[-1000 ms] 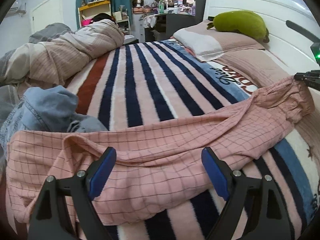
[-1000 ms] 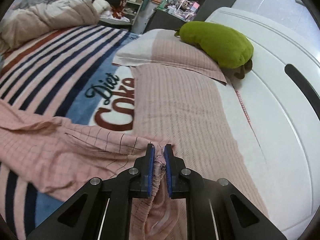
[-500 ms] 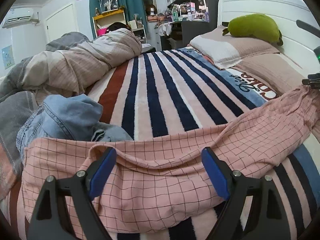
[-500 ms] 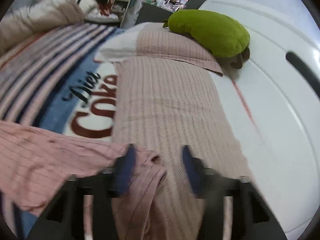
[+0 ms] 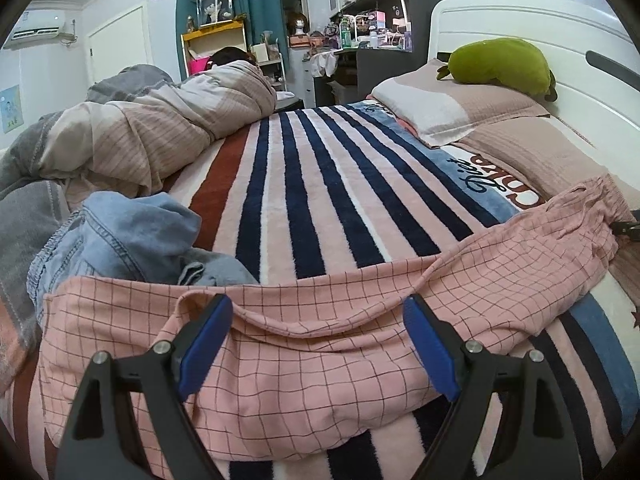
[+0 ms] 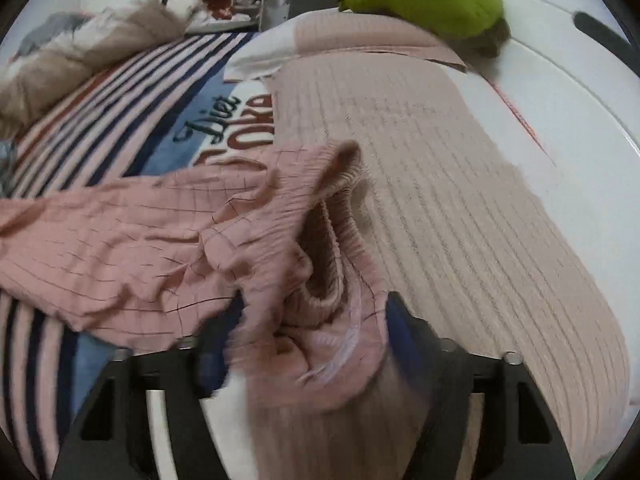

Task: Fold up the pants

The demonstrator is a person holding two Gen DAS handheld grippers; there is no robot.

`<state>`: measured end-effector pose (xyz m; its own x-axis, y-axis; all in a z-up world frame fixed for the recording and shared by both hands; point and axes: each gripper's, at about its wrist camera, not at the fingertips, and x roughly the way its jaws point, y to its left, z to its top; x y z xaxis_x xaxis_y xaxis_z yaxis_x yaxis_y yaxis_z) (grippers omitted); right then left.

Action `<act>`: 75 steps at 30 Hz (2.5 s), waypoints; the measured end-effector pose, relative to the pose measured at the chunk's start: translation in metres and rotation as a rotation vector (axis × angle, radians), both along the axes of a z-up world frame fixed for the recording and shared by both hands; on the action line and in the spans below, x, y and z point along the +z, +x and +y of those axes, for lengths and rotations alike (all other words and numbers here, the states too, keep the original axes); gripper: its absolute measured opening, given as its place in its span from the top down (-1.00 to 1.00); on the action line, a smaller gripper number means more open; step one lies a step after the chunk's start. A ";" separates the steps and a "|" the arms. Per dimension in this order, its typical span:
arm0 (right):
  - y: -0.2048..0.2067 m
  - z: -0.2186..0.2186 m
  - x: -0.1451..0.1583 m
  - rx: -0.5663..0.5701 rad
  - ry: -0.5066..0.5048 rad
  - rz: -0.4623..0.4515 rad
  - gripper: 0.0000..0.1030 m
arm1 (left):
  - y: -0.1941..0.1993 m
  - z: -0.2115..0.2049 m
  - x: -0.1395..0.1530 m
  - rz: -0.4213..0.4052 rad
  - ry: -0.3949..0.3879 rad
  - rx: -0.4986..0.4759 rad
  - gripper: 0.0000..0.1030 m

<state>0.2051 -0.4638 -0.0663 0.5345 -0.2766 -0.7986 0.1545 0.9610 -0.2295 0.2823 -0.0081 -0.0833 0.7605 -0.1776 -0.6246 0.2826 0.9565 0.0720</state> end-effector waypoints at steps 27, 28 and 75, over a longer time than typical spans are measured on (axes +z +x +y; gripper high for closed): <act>-0.097 -0.070 0.083 -0.177 -0.082 0.075 0.35 | -0.034 -0.024 0.017 0.046 -0.010 -0.181 -0.64; -0.100 -0.068 0.083 -0.165 -0.084 0.063 0.16 | -0.038 -0.021 0.020 0.048 -0.008 -0.174 -0.64; -0.119 0.124 0.066 0.268 0.201 -0.108 -0.14 | -0.004 0.099 0.020 0.193 0.351 0.144 0.88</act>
<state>0.0859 -0.3399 0.0002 0.6509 0.0426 -0.7580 -0.0969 0.9949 -0.0273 0.2779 0.0905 -0.0632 0.6253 0.1704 -0.7616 0.1885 0.9140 0.3593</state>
